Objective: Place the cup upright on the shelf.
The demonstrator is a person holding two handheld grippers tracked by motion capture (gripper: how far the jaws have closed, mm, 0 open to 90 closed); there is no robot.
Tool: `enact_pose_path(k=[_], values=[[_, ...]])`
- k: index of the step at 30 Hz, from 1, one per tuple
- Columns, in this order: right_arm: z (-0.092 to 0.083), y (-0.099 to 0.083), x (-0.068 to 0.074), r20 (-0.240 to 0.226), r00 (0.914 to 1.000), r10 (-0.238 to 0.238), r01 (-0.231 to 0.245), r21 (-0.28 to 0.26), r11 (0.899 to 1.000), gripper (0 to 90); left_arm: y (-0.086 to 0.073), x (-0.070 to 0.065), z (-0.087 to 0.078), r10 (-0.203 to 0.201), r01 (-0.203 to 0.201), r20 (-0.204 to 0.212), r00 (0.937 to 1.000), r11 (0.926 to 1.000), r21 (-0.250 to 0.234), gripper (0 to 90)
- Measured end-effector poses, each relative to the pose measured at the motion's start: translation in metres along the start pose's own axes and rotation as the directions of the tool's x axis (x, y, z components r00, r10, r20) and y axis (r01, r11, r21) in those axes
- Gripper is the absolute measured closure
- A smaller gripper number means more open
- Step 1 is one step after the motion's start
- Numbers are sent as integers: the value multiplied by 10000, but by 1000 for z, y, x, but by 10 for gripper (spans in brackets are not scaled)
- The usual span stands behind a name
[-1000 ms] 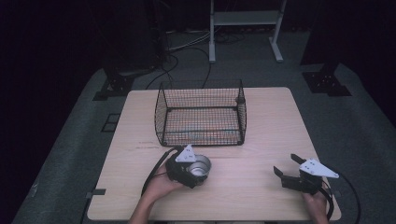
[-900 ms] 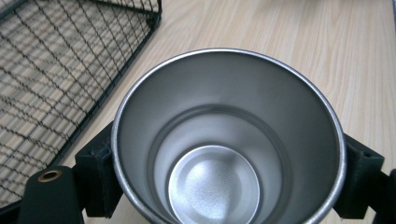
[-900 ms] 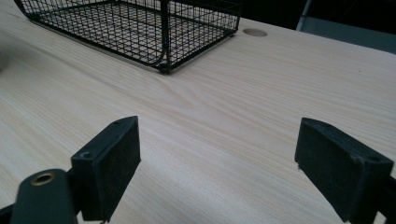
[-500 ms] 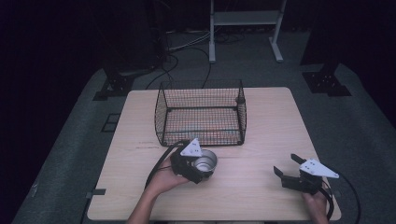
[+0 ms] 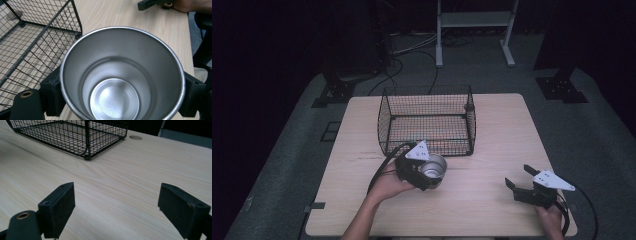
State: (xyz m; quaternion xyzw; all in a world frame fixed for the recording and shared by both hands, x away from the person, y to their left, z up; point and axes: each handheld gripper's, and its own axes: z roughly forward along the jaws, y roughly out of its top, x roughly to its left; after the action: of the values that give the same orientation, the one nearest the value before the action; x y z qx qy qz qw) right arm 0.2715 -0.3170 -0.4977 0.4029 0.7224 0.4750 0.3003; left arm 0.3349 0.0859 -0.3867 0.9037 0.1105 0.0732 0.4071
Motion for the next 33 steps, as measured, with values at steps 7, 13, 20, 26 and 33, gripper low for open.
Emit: enact_pose_path(k=[7, 13, 20, 26, 33], values=[[0, 0, 0, 0, 10000, 17, -17, -9, 10000, 135, 12, 7, -6, 154, -155, 72, 9999, 9998, 99, 156], [0, 0, 0, -28, 10000, -46, 46, -9, 10000, 135, 21, 12, -10, 154, -156, 156, 9998, 9998, 148, 156], [0, 0, 0, -50, 10000, 1, -1, -14, 10000, 135, 36, 22, -15, 302, -308, 173, 9994, 9990, 335, 156], [0, 0, 0, -67, 10000, 21, -21, -69, 10000, 135, 46, 30, -16, 337, -347, 237, 9992, 9985, 423, 156], [0, 0, 0, -73, 10000, 54, -54, -82, 10000, 135, 61, 42, -20, 372, -383, 191, 9991, 9974, 604, 156]])
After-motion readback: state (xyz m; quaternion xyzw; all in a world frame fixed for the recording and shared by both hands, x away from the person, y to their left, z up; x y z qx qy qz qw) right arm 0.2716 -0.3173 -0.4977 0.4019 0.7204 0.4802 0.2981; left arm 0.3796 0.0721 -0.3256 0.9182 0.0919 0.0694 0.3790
